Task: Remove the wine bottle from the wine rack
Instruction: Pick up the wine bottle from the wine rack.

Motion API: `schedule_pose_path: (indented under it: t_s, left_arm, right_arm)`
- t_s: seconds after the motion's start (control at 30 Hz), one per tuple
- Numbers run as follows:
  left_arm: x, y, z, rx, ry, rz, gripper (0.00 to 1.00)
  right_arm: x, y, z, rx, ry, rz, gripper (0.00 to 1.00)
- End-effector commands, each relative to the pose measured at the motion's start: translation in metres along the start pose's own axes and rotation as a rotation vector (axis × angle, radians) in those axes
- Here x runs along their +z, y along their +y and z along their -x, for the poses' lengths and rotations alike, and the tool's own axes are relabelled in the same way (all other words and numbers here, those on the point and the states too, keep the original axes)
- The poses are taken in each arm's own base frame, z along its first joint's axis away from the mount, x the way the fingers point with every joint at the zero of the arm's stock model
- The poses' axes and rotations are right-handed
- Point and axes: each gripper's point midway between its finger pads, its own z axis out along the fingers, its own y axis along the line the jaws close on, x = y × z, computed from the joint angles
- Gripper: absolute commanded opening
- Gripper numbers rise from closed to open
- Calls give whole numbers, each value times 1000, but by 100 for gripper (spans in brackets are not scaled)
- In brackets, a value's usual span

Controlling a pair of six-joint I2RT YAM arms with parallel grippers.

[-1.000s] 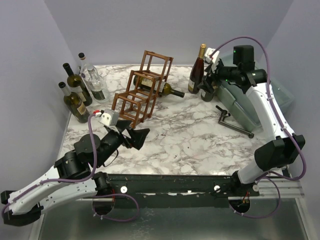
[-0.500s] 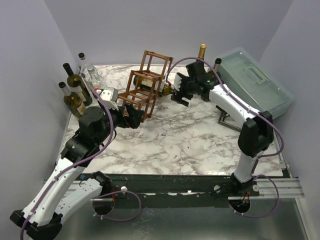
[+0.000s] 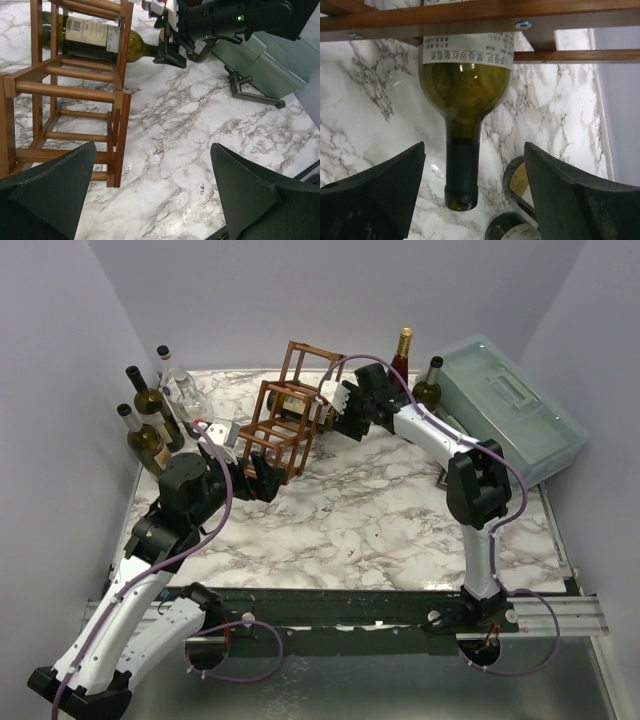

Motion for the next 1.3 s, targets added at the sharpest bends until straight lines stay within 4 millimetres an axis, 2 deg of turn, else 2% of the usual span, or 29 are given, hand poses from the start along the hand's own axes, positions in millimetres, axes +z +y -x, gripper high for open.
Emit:
schedule_pose_path:
  t_s: [0.0, 0.47, 0.63, 0.9, 1.0, 1.1, 1.17, 1.27]
  left_arm:
    - [-3, 3, -13, 33, 2, -18, 99]
    - [-5, 10, -28, 10, -23, -14, 99]
    - [-5, 15, -33, 7, -19, 2, 99]
    - [-4, 20, -38, 9, -20, 20, 99]
    - [-4, 21, -39, 9, -18, 24, 99]
    - [-4, 23, -40, 13, -21, 29, 98]
    - [-5, 23, -39, 13, -25, 30, 98]
    - [-5, 24, -40, 12, -23, 31, 98]
  right_arm:
    - [16, -11, 9, 6, -31, -50, 80]
    - [45, 5, -12, -9, -15, -18, 64]
    - [51, 8, -17, -9, -17, -12, 58]
    - [60, 14, -26, 7, 2, -5, 56]
    - [62, 15, -29, 14, 11, -6, 50]
    - [63, 15, -31, 19, 15, -7, 49]
    - [63, 16, -32, 20, 18, -9, 43]
    - [63, 15, -33, 20, 23, -18, 29]
